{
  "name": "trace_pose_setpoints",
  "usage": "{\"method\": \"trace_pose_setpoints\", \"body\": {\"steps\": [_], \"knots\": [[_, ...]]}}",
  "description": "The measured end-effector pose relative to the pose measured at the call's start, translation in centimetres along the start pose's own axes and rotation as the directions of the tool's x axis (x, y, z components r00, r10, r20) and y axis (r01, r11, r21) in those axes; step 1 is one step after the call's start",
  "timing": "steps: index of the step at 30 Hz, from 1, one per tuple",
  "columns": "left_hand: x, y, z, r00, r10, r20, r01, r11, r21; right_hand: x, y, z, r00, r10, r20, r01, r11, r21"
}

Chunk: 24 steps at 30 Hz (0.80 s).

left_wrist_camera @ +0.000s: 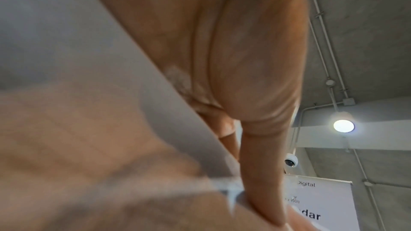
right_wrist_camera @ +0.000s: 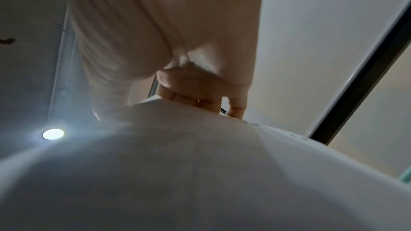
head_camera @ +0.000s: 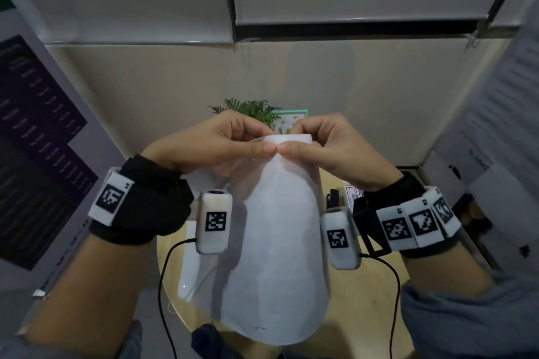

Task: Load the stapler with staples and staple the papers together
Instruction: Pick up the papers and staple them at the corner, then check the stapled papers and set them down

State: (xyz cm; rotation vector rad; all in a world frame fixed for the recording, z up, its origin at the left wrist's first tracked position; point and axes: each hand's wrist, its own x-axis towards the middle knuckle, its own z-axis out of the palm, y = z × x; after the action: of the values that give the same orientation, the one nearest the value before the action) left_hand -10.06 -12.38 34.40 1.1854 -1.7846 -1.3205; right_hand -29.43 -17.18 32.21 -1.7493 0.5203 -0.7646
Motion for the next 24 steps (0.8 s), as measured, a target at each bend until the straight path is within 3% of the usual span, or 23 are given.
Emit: {"method": "trace_pose_setpoints", "body": {"steps": [6,10,13,15,17,20,22,24], "knots": [[0.5,-1.0,-0.2,0.999,-0.038,-0.036,0.04,0.998,0.048,0.5,1.2,-0.8,0.999,0.039,-0.014,-0.039,0.999,-0.013],[0.4,-2.3,-0.6,0.995,-0.069,-0.074,0.074,0.995,0.071,0.3,2.5,-2.2,0.994,0.094,0.057,-0.09,0.993,-0.074],[-0.5,-3.9,-1.1,0.98,-0.124,-0.156,0.136,0.989,0.065,0.4,4.2,-2.9,0.99,0.141,-0.021,-0.143,0.982,-0.123],[-1.3,-5.3,-1.3,0.962,-0.157,-0.224,0.174,0.983,0.055,0.7,6.1,-2.9,0.977,0.189,-0.102,-0.195,0.979,-0.058],[-2.7,-6.9,-1.6,0.932,-0.18,-0.314,0.212,0.975,0.068,1.1,8.3,-2.7,0.949,0.287,-0.132,-0.279,0.957,0.074],[-5.7,-9.5,-2.3,0.855,-0.21,-0.475,0.271,0.96,0.063,1.5,10.9,-1.1,0.893,0.45,-0.014,-0.429,0.86,0.275],[-8.5,-11.4,-3.0,0.79,-0.236,-0.565,0.312,0.949,0.04,1.7,11.9,0.9,0.861,0.497,0.11,-0.508,0.828,0.237],[-11.5,-13.3,-3.7,0.731,-0.243,-0.638,0.333,0.943,0.023,2.1,12.3,3.6,0.85,0.477,0.224,-0.503,0.861,0.074]]}}
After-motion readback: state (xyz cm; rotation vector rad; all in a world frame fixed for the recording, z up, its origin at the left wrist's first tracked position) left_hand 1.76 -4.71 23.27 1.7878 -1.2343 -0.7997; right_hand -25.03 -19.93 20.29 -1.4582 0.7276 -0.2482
